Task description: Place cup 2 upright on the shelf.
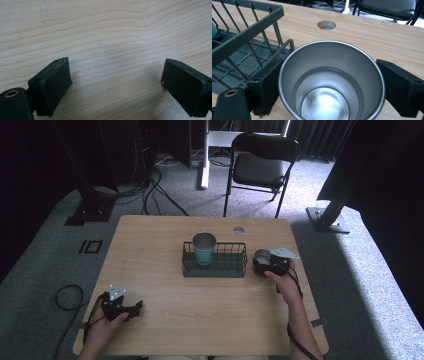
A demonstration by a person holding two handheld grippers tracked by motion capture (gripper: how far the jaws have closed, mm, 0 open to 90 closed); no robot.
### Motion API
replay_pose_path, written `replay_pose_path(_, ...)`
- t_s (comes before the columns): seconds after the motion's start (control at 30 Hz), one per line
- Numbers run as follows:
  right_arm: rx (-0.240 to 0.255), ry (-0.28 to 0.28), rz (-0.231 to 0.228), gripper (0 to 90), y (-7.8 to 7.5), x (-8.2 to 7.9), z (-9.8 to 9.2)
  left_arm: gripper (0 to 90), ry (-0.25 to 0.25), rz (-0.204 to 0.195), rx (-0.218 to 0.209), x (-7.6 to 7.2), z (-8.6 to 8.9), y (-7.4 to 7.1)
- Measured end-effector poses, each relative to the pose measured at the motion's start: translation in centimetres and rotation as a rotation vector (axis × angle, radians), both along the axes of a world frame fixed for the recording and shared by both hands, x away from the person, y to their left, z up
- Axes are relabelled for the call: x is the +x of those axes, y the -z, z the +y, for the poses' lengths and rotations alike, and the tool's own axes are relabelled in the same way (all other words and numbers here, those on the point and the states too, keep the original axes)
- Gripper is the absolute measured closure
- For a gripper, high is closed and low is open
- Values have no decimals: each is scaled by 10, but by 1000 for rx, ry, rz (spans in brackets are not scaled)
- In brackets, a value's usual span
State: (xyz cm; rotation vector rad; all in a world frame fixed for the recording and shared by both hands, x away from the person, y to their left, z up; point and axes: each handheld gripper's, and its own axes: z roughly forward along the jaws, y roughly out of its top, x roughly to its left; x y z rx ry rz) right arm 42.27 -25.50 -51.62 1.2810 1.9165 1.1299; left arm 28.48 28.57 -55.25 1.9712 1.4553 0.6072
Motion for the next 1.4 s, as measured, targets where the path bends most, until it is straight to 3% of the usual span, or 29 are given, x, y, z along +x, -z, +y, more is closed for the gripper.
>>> replay_pose_path(0.23, 16, 4, -8, 123, 2, -1, 0, 95, -1, 0, -1, 0, 0, 0)
replay_pose_path(0.47, -14, 20, 4, 129, -1, -1, -2, 96, -1, 0, 0, 0, 0, 0)
replay_pose_path(0.57, 0, 25, 4, 129, -4, -2, -4, 96, -1, 0, -1, 0, 0, 0)
replay_pose_path(0.9, 28, 53, 17, 130, -19, -7, -12, 96, -1, 0, -1, 0, 0, 0)
replay_pose_path(1.4, 26, -7, -11, 130, -53, -16, -5, 96, 0, 0, 0, 0, 0, 0)
